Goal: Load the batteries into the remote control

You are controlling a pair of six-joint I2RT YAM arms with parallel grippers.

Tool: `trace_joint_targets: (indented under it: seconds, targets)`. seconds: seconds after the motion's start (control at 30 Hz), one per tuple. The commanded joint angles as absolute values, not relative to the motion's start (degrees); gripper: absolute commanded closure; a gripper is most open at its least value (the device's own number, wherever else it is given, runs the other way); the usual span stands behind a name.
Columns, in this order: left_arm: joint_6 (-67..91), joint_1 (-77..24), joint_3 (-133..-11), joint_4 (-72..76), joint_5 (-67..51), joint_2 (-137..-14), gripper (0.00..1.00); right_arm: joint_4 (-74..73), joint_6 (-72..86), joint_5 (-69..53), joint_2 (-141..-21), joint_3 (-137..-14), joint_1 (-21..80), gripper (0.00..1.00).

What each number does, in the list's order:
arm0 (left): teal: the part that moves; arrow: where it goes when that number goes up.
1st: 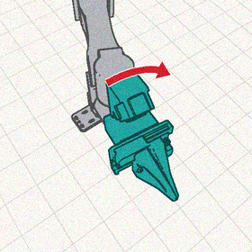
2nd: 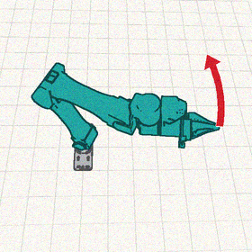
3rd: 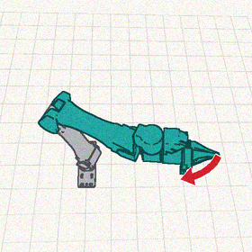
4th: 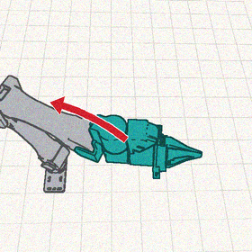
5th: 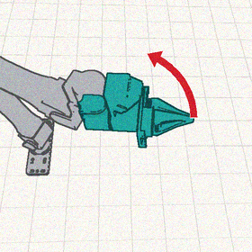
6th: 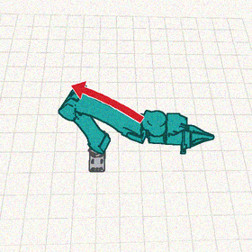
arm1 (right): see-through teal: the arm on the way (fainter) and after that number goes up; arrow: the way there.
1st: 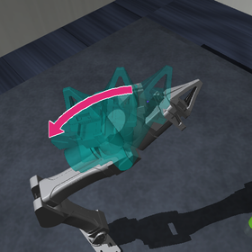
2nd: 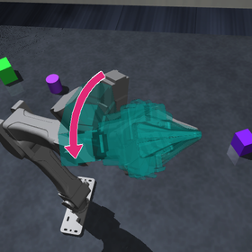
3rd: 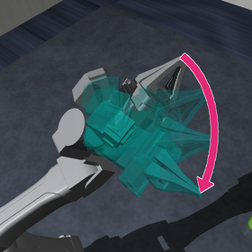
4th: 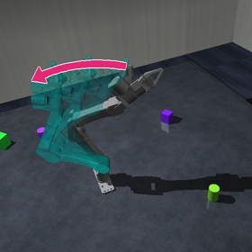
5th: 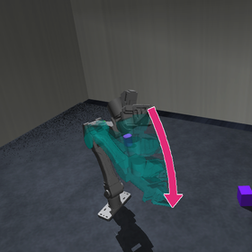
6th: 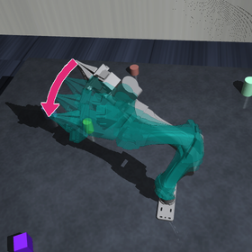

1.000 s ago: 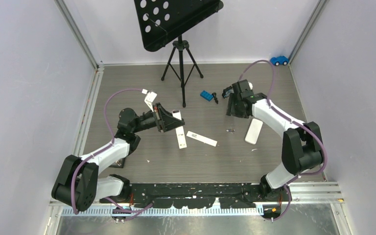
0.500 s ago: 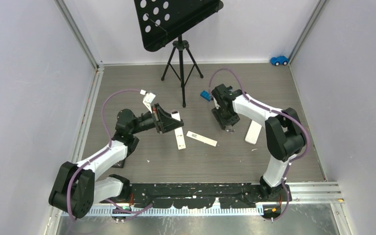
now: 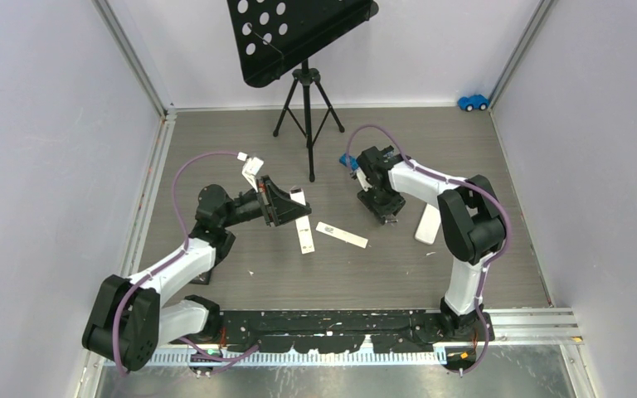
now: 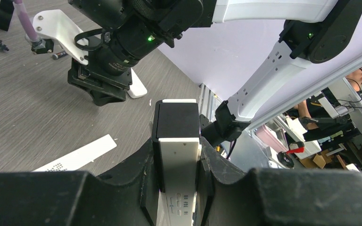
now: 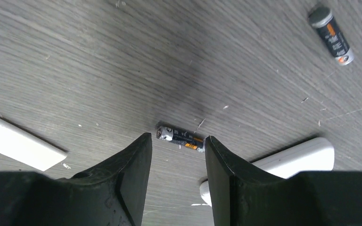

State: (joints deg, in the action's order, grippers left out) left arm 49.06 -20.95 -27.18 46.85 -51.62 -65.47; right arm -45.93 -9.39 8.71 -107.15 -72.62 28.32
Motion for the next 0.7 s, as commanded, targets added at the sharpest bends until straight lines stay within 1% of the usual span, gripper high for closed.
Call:
trace_joint_targets:
  seconds: [0.0, 0.07, 0.27, 0.53, 0.6, 0.63, 0.67]
  targets:
    - [49.11, -21.09, -27.99, 49.77, -52.02, -64.54, 1.00, -43.33, -12.90, 7.48, -108.53, -73.56, 27.84, 0.50]
    - [49.13, -21.09, -27.91, 49.71, -52.04, -64.19, 1.00, -44.08, -13.49, 6.23, -108.88, -73.42, 27.63, 0.52]
    - [48.94, -21.09, -27.86, 49.13, -52.06, -63.71, 1.00, -45.01, -15.41, 4.08, -108.16, -72.52, 27.42, 0.52]
    - [49.04, -21.05, -27.86, 48.90, -52.27, -63.29, 1.00, -45.83, -16.37, 4.32, -108.80, -71.70, 25.17, 0.55]
    - [49.04, -21.09, -27.86, 48.89, -52.33, -63.28, 1.00, -46.07, -16.06, 4.24, -109.05, -72.03, 24.74, 0.58]
    - [49.04, -21.09, -27.91, 48.90, -52.37, -63.20, 1.00, -46.18, -15.78, 4.38, -109.19, -72.37, 24.58, 0.62]
    - [49.04, -21.09, -27.90, 48.92, -52.40, -63.19, 1.00, -46.21, -15.44, 4.69, -109.35, -72.72, 24.53, 0.71]
